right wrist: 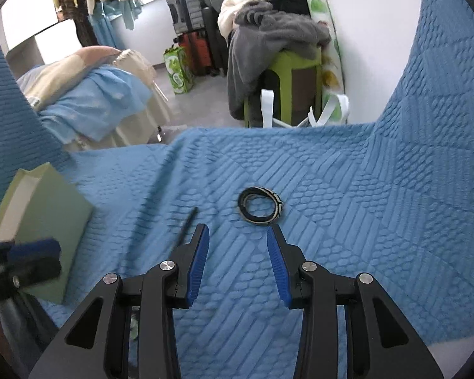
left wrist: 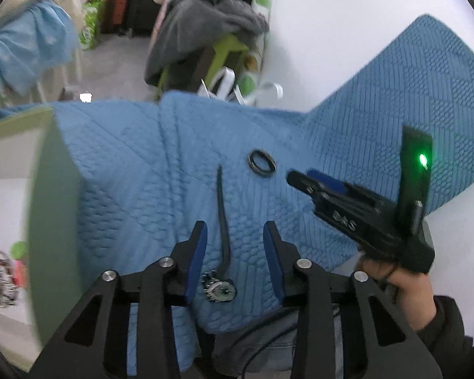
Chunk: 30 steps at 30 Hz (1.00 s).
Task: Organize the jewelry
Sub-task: 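Move both tools back to the last items on the cushion, then grasp the black hair stick with the left tool while the right tool grasps the patterned bangle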
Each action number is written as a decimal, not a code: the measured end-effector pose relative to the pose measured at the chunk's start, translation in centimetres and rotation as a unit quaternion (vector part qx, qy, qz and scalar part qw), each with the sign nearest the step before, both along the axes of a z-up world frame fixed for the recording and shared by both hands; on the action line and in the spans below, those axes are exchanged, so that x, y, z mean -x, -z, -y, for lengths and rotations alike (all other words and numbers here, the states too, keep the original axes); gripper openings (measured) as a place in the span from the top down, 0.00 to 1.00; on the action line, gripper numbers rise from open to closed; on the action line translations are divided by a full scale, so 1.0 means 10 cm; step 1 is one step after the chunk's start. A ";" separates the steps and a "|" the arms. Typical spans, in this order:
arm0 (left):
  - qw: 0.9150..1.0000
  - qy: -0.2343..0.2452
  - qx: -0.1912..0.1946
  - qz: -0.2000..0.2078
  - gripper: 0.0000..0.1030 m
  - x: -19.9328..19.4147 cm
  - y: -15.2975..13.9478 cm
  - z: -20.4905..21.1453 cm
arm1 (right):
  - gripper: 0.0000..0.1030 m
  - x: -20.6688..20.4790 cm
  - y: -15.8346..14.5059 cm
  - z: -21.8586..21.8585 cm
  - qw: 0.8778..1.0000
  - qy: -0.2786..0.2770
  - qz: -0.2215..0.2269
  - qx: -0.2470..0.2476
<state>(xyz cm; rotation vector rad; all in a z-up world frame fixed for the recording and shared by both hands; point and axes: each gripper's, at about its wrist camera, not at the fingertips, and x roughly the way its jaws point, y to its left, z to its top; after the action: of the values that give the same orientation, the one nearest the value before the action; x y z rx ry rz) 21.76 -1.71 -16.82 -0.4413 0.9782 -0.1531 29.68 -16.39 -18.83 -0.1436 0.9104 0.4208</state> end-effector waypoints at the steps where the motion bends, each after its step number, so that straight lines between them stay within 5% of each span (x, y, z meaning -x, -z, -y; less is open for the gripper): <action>1: 1.000 0.005 0.001 -0.007 0.65 -0.05 0.08 0.05 | 0.65 -0.04 0.05 -0.01 1.000 -0.001 -0.002 0.005; 5: 0.999 0.020 -0.004 -0.034 0.76 -0.16 0.34 0.16 | 0.63 -0.25 0.25 -0.04 1.000 -0.006 -0.015 0.023; 15: 0.995 0.056 -0.057 -0.054 0.76 -0.24 0.57 0.37 | 0.58 -0.51 0.45 -0.05 0.999 -0.011 -0.018 0.042; 21: 0.992 0.071 -0.090 -0.058 0.89 -0.22 0.68 0.49 | 0.60 -0.53 0.50 -0.16 0.998 -0.039 -0.020 0.046; 26: 0.992 0.061 -0.094 -0.056 0.92 -0.23 0.70 0.51 | 0.91 -0.43 0.48 -0.28 0.996 -0.065 -0.008 0.061; 30: 0.993 0.053 -0.093 -0.051 0.93 -0.25 0.65 0.47 | 0.91 -0.38 0.44 -0.26 0.997 -0.056 -0.010 0.059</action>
<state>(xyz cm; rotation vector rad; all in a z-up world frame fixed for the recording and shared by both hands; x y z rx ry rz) 24.21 -6.43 -23.30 -0.2284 1.1060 -0.1342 33.46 -13.79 -23.21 -0.3000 0.9495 0.4722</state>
